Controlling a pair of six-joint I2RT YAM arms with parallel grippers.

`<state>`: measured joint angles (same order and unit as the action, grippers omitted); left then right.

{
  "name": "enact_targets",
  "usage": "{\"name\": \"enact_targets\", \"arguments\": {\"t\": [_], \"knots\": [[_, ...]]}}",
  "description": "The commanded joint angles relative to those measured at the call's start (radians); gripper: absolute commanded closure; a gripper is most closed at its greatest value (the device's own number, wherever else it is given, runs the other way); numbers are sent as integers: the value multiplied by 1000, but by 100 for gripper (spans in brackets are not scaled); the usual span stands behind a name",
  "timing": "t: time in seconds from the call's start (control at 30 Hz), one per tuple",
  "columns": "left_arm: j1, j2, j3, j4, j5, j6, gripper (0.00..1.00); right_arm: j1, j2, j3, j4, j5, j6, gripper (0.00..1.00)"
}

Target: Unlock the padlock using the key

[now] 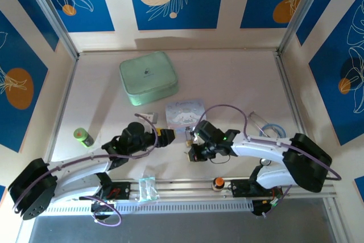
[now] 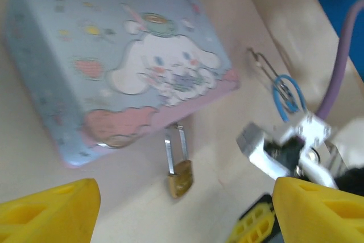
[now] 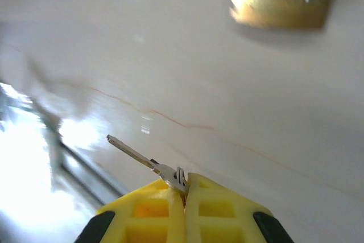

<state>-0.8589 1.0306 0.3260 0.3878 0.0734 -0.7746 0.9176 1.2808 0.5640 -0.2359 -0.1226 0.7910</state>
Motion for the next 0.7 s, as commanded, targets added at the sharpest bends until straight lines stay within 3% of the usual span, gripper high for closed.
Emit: {"name": "enact_targets", "arguments": {"t": [0.0, 0.3, 0.47, 0.53, 0.67], "knots": [[-51, 46, 29, 119, 33, 47, 21, -29, -75, 6, 70, -73, 6, 100], [-127, 163, 72, 247, 41, 34, 37, -92, -210, -12, 90, -145, 34, 100], [-136, 204, 97, 275, 70, 20, 55, -95, -243, -14, 89, -169, 28, 100], [-143, 207, 95, 278, 54, 13, 68, -95, -252, -15, 80, -159, 30, 100], [-146, 207, 78, 305, 34, 0, 80, -103, -254, -24, 80, -150, 33, 100]]}}
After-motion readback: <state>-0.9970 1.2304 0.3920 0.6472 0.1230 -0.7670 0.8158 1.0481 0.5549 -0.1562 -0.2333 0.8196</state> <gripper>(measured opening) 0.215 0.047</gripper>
